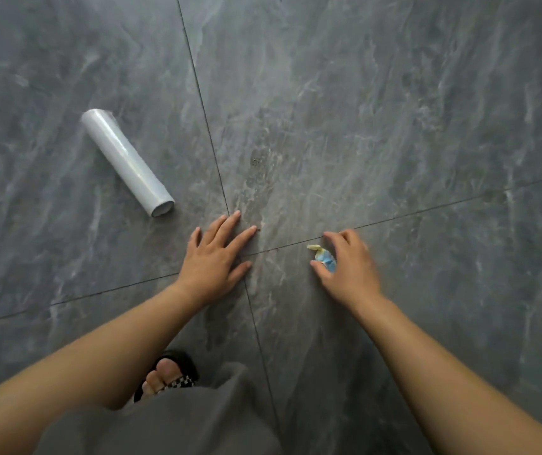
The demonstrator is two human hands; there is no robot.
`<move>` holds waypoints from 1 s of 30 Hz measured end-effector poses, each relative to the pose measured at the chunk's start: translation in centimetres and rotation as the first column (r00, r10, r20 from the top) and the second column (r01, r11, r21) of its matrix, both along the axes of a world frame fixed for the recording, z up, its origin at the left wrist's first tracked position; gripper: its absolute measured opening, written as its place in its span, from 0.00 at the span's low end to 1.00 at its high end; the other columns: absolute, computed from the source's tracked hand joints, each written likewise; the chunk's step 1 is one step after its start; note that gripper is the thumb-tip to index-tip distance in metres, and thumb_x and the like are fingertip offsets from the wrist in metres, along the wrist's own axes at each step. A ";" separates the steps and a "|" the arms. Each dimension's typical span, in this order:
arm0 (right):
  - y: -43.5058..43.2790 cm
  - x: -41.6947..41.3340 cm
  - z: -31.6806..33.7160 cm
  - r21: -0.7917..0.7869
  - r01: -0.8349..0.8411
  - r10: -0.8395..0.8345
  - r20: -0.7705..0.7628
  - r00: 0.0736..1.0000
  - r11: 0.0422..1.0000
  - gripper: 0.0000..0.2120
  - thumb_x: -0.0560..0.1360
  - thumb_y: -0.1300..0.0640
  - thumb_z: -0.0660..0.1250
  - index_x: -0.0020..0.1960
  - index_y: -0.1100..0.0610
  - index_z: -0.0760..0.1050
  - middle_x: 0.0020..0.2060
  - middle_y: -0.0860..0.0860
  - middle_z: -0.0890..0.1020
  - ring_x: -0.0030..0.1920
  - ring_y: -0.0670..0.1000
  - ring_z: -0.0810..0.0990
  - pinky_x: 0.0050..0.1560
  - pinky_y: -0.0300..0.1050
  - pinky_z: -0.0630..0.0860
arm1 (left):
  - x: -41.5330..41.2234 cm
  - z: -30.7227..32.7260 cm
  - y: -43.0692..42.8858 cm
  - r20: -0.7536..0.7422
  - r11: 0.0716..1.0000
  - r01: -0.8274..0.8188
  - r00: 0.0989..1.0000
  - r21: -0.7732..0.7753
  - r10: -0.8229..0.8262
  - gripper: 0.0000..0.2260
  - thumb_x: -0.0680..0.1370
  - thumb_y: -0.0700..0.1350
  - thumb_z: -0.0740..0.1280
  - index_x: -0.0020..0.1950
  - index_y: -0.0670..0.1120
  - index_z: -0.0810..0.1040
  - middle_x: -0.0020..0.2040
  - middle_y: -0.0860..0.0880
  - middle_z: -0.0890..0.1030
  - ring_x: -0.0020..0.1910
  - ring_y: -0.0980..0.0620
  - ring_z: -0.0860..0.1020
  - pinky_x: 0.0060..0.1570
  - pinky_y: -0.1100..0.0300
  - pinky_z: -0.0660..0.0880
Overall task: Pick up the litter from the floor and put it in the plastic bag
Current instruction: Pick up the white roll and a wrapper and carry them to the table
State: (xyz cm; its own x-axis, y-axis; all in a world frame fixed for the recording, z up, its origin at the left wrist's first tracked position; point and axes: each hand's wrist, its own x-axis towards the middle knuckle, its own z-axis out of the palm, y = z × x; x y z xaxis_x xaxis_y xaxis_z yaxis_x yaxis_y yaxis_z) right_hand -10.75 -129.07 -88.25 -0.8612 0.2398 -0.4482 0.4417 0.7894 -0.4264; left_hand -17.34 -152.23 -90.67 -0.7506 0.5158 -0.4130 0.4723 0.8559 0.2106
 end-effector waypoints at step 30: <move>-9.2 -7.7 0.0 -0.150 -0.152 0.111 -0.249 0.962 0.977 0.16 0.70 0.61 0.69 0.57 0.56 0.74 0.52 0.54 0.75 0.51 0.55 0.76 0.50 0.44 0.71 | -10.2 2.5 -8.5 0.011 0.576 -0.768 0.602 0.282 0.798 0.28 0.77 0.53 0.63 0.74 0.48 0.57 0.73 0.40 0.60 0.68 0.38 0.65 0.64 0.47 0.64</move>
